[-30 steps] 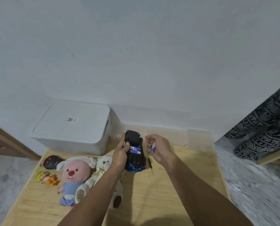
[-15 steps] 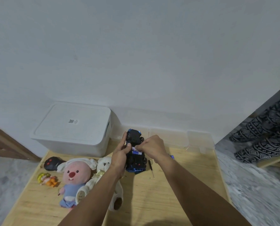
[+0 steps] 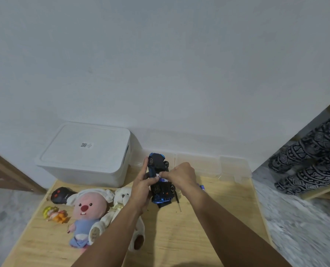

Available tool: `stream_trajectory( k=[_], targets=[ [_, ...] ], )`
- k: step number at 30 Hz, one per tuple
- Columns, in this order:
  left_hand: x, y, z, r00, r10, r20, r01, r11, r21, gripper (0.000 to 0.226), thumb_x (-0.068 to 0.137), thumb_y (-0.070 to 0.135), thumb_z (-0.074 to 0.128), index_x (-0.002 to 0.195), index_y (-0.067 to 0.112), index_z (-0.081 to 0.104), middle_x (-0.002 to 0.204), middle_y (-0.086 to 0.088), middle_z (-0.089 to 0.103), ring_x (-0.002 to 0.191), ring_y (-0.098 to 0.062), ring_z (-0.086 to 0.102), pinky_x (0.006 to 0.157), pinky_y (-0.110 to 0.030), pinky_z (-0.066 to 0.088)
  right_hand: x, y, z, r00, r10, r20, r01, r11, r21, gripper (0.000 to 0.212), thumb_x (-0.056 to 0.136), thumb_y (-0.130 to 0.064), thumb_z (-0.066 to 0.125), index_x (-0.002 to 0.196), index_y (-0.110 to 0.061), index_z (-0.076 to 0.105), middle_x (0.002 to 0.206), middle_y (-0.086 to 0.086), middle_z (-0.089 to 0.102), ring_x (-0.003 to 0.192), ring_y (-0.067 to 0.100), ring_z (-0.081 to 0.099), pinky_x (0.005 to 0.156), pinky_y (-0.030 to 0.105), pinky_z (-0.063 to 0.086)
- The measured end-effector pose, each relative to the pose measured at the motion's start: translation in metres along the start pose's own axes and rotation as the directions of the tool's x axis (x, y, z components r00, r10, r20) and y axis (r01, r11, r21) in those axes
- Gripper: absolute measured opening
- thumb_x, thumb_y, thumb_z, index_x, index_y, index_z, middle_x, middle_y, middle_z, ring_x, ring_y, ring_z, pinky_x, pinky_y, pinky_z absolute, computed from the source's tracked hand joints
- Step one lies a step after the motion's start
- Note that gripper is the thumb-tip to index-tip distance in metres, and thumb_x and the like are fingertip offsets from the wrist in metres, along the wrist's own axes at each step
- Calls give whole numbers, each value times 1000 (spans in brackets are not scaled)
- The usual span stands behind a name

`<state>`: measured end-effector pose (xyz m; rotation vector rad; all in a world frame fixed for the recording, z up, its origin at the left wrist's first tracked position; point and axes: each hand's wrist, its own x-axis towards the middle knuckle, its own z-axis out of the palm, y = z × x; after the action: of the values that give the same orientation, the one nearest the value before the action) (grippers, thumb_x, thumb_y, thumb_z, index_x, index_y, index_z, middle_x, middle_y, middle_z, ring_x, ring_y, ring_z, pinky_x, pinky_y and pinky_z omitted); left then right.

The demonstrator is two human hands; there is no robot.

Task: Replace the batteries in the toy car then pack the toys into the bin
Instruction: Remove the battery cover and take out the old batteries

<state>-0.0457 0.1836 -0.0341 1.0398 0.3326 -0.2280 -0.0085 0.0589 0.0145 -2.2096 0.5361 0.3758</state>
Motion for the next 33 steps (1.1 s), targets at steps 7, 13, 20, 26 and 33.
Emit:
stream_trajectory(
  k=[7,13,20,26,33],
  targets=[
    [-2,2,-2,994,-33,107,21,993,118,104,62,-15,53,149,37,30,118,-4,70,102,-31,59,103,-57,39,3,3,-4,999,-17,50,18,1000,-19,46,55,-44,85,72,-7,64,70,4,69,54,18,57,46,23,36],
    [-2,3,0,994,-23,108,1,979,202,99,76,-29,41,149,37,30,109,10,73,103,-26,62,98,-50,46,3,-1,-9,994,-59,87,69,991,-118,36,57,-39,81,65,-12,59,57,-1,56,47,14,51,43,22,34],
    [-6,1,4,994,15,112,-46,957,285,99,75,-27,45,147,39,34,118,10,68,93,-14,68,70,-28,55,2,-4,-3,983,-135,123,161,957,-243,27,52,-37,67,61,-12,66,55,-2,59,51,16,54,45,24,40],
    [-4,-2,2,993,-19,116,-17,954,300,99,74,-25,46,146,42,35,117,10,69,97,-17,67,75,-31,54,2,-7,-8,957,-213,197,273,891,-362,24,60,-35,63,67,-14,72,63,-1,64,56,16,57,46,25,41],
    [1,4,4,989,-94,113,71,979,192,96,76,-26,41,143,43,39,115,4,70,95,-25,64,71,-32,54,8,7,-21,855,-419,304,498,827,-261,17,76,-19,74,91,-23,79,84,-8,73,79,11,66,75,30,56]
  ],
)
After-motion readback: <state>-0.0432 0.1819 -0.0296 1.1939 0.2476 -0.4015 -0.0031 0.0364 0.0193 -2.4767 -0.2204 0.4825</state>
